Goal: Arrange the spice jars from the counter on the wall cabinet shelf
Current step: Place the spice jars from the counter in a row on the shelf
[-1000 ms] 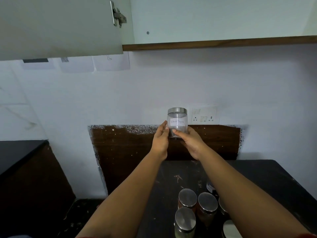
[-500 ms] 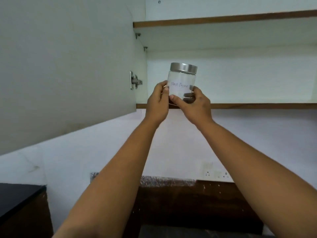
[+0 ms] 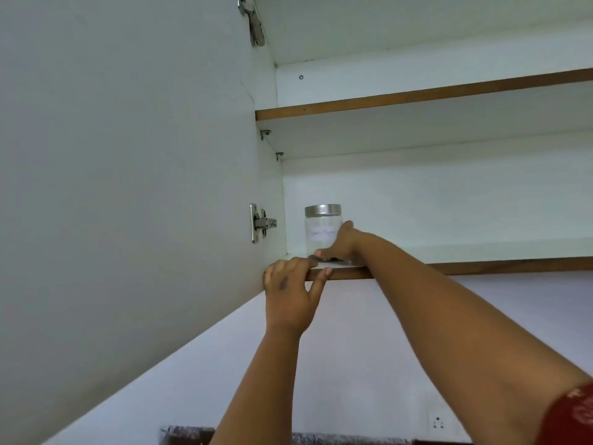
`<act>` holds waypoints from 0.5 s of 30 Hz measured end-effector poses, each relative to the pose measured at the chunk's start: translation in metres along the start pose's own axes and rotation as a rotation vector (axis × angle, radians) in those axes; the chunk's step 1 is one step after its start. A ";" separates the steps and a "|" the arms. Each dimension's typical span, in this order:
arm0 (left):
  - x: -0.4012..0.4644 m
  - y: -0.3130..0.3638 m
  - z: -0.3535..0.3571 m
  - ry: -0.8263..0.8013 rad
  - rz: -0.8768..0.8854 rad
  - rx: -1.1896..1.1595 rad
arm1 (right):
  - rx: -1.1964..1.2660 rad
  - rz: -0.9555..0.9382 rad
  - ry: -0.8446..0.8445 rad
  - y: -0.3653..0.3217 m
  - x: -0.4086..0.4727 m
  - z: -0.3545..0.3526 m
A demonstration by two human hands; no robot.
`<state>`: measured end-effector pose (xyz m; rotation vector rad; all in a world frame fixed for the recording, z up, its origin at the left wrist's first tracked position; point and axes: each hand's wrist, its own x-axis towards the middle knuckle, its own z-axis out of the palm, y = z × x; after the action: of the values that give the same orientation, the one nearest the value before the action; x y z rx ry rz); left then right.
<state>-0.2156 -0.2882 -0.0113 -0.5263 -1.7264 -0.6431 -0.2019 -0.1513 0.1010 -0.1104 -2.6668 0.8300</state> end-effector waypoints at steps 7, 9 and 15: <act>-0.004 -0.008 0.016 0.107 0.052 0.057 | 0.050 -0.082 -0.080 -0.016 0.042 0.037; -0.004 -0.008 0.016 0.131 0.065 0.058 | 0.049 -0.101 -0.120 -0.017 0.047 0.040; -0.005 -0.005 0.015 0.150 0.068 0.045 | 0.080 -0.104 -0.089 -0.015 0.048 0.044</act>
<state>-0.2280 -0.2821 -0.0196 -0.4905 -1.5715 -0.5791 -0.2619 -0.1791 0.0903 0.0858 -2.6904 0.9270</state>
